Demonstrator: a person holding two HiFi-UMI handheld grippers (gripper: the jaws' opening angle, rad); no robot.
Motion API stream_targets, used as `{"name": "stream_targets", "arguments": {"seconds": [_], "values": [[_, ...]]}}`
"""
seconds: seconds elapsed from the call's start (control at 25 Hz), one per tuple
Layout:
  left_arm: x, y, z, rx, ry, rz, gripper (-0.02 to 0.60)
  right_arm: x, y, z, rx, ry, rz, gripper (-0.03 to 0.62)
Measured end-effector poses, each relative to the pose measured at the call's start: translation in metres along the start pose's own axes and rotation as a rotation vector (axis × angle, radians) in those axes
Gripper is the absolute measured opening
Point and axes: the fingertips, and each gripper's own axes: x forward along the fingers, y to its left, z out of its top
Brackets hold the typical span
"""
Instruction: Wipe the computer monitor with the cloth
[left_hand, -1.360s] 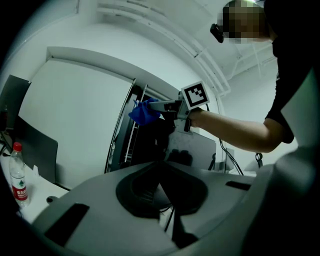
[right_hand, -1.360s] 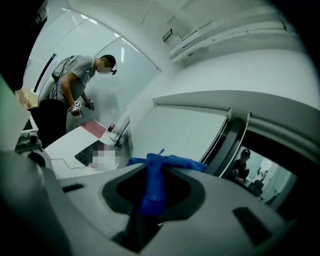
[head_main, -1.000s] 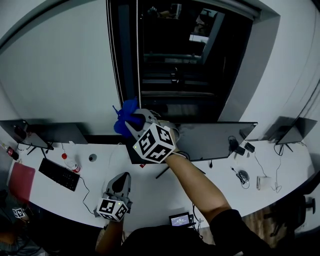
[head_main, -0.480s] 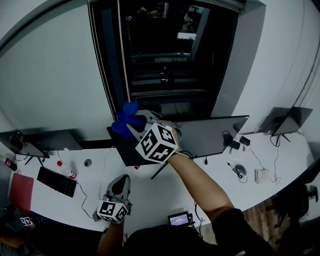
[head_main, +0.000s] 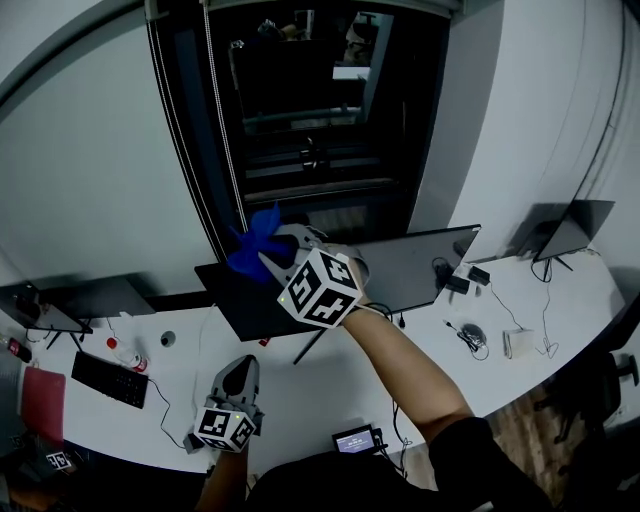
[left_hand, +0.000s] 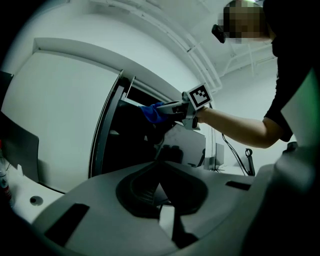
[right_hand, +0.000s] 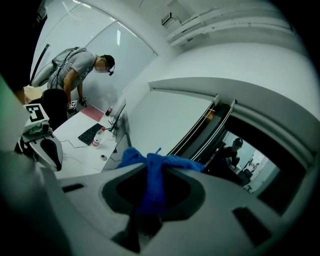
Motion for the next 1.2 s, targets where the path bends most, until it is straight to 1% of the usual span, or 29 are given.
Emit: {"name": "stream_targets", "arguments": {"seconds": [0.52, 1.2], "values": [[0.023, -0.024, 0.000, 0.020, 0.012, -0.069, -0.006, -0.032, -0.024, -0.037, 0.012, 0.070, -0.037, 0.081], [0.058, -0.072, -0.007, 0.030, 0.043, -0.207, -0.006, -0.090, -0.067, -0.103, 0.063, 0.175, -0.130, 0.081]]}}
